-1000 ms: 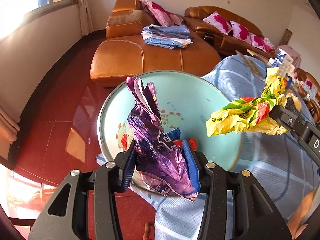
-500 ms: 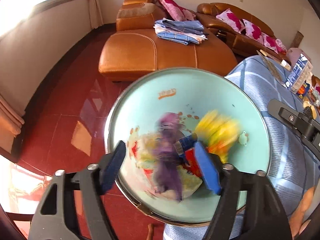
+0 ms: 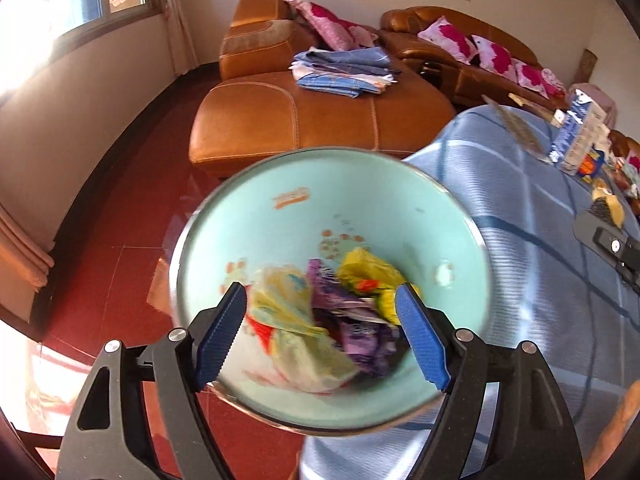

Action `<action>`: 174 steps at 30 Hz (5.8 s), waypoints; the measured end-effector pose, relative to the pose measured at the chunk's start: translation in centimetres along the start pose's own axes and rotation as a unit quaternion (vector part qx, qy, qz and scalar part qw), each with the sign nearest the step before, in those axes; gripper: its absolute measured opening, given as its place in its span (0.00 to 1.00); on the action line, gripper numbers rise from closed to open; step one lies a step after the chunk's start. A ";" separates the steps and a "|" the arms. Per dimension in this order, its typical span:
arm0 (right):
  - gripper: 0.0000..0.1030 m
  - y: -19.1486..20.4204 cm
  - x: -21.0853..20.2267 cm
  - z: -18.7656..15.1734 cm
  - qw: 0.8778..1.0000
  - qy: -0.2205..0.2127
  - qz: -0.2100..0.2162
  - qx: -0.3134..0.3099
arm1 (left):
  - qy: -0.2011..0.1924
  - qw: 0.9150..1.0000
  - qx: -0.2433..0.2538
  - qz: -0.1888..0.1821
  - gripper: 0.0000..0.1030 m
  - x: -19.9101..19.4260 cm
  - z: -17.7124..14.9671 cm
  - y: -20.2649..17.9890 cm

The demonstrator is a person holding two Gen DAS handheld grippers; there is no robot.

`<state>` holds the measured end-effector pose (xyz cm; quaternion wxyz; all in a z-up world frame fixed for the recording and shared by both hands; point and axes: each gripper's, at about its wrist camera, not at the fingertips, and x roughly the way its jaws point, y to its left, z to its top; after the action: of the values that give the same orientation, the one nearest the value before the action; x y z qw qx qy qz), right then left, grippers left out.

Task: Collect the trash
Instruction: 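Carry the purple and yellow wrappers over the turquoise bin and open both tools, then withdraw both tools from the bin toward the black scrubber and sponge, then grasp the black mesh scrubber with the left tool while the right tool grasps the yellow sponge, then lift the scrubber and sponge and carry both toward the turquoise bin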

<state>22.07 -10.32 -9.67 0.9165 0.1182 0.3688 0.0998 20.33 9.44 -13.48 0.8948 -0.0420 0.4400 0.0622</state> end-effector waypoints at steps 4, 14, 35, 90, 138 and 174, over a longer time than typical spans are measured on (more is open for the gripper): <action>0.41 -3.7 -2.4 -0.2 0.999 -0.012 -0.029 0.022 | 0.001 0.999 0.026 -0.024 0.77 -0.7 -0.5 -3.5; 0.41 -14.9 -8.3 -1.3 0.989 -0.037 -0.116 0.081 | 0.009 0.993 0.097 -0.071 0.77 -1.4 -2.3 -13.5; 0.51 -28.0 -13.3 0.2 0.973 -0.050 -0.201 0.103 | -0.001 0.989 0.104 -0.109 0.77 -1.0 1.3 -33.1; 0.32 -25.6 4.2 8.2 0.985 0.050 -0.161 -0.044 | 0.030 0.960 0.222 -0.169 0.90 9.3 7.6 -29.0; 0.29 -12.0 -12.6 -4.4 0.990 -0.069 -0.095 0.075 | -0.087 0.983 0.128 -0.099 0.24 -8.1 -3.4 -16.2; 0.29 1.2 -14.0 -6.7 0.995 -0.085 -0.029 -0.031 | -0.121 0.989 0.056 -0.055 0.24 -12.3 -5.5 -3.9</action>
<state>7.38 -11.95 -4.87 0.9504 0.0869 0.2894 0.0742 9.15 3.96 -6.97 0.9446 -0.0079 0.3280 -0.0073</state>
